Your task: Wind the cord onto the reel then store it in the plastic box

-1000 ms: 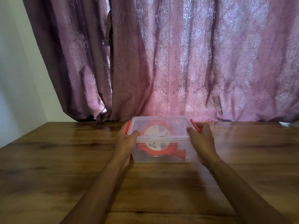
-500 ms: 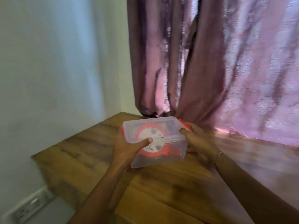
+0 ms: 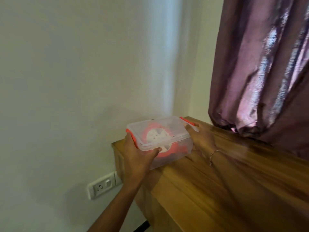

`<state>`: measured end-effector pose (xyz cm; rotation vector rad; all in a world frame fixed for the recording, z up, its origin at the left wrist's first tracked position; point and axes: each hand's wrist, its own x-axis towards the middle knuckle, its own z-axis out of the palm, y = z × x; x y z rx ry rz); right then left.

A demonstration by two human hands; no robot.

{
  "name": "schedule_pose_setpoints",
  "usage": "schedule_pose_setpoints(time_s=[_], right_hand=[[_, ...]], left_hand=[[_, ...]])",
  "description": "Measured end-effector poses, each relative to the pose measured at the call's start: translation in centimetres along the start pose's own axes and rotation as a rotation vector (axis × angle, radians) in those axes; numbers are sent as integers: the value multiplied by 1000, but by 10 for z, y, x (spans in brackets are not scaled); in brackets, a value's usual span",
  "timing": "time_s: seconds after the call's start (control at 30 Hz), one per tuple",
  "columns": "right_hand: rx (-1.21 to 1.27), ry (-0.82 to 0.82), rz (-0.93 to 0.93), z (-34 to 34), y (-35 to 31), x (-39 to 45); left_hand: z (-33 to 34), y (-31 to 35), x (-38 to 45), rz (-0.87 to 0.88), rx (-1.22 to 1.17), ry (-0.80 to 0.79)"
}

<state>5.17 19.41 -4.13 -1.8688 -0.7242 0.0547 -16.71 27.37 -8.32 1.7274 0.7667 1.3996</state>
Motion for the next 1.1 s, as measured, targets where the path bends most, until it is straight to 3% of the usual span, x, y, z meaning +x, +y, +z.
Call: schedule_pose_setpoints(time_s=[0.23, 0.47, 0.77, 0.97, 1.1], right_hand=[[60, -89, -22, 51, -19, 28], [112, -125, -8, 84, -27, 42], [83, -196, -29, 85, -31, 39], [227, -368, 86, 77, -22, 35], [177, -197, 33, 56, -25, 17]], left_hand=[[-17, -27, 26, 34, 143, 146], [-29, -43, 44, 36, 146, 188], [-25, -50, 44, 64, 144, 213], [-16, -32, 39, 135, 376, 267], [7, 6, 34, 311, 360, 134]])
